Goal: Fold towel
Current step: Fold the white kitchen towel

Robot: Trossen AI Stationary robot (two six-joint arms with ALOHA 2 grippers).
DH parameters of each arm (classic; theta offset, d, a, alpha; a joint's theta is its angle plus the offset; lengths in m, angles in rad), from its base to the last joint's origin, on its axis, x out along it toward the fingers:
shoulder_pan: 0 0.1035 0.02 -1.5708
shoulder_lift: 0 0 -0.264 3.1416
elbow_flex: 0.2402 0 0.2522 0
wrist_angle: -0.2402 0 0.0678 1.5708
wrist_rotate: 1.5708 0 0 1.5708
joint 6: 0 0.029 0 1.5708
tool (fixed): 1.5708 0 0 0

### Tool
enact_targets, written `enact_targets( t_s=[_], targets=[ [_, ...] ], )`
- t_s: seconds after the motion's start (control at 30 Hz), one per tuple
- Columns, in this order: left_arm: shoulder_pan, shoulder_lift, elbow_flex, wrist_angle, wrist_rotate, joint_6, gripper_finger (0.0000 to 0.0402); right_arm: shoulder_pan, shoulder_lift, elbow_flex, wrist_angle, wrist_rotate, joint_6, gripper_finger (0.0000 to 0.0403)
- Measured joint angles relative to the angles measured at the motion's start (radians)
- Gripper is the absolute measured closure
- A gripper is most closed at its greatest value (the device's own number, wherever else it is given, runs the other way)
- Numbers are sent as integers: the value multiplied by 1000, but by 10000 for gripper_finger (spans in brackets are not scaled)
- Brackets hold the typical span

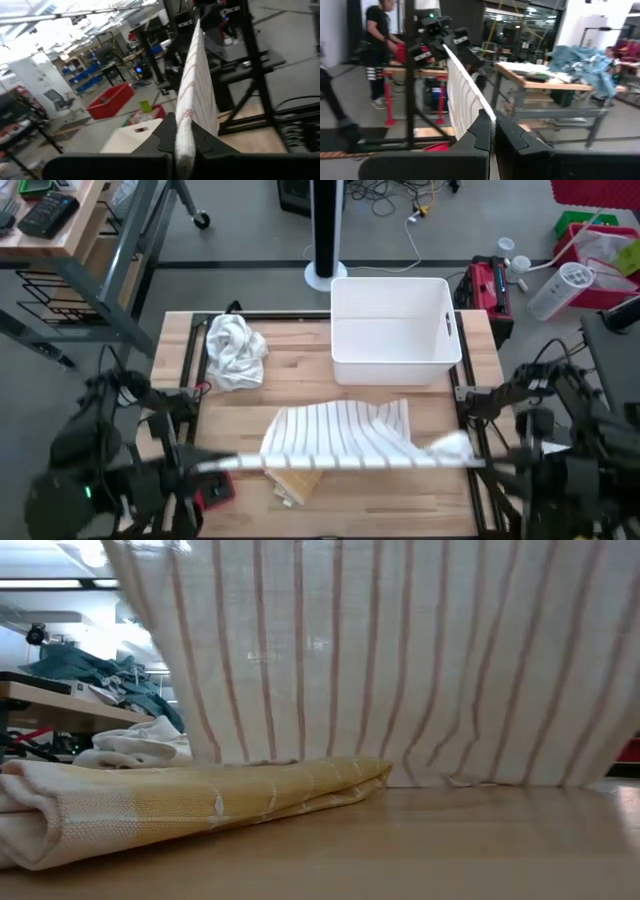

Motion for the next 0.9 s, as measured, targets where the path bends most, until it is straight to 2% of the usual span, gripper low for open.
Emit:
enact_targets(
  t_s=[0.33, 0.53, 0.73, 0.9],
  targets=[
    [-45, 209, -19, 13, 1, -259, 401, 85, 185, 0, -6, -2, 264, 403],
    [-63, 305, -21, 172, 8, -222, 401, 106, 244, 2, -1, -4, 399, 403],
    [-89, 351, -23, 217, 29, -215, 401, 108, 252, -15, -13, -141, 510, 403],
    [-117, 378, -30, 211, 31, -239, 401, 103, 252, -18, -176, -310, 722, 403]
  ],
)
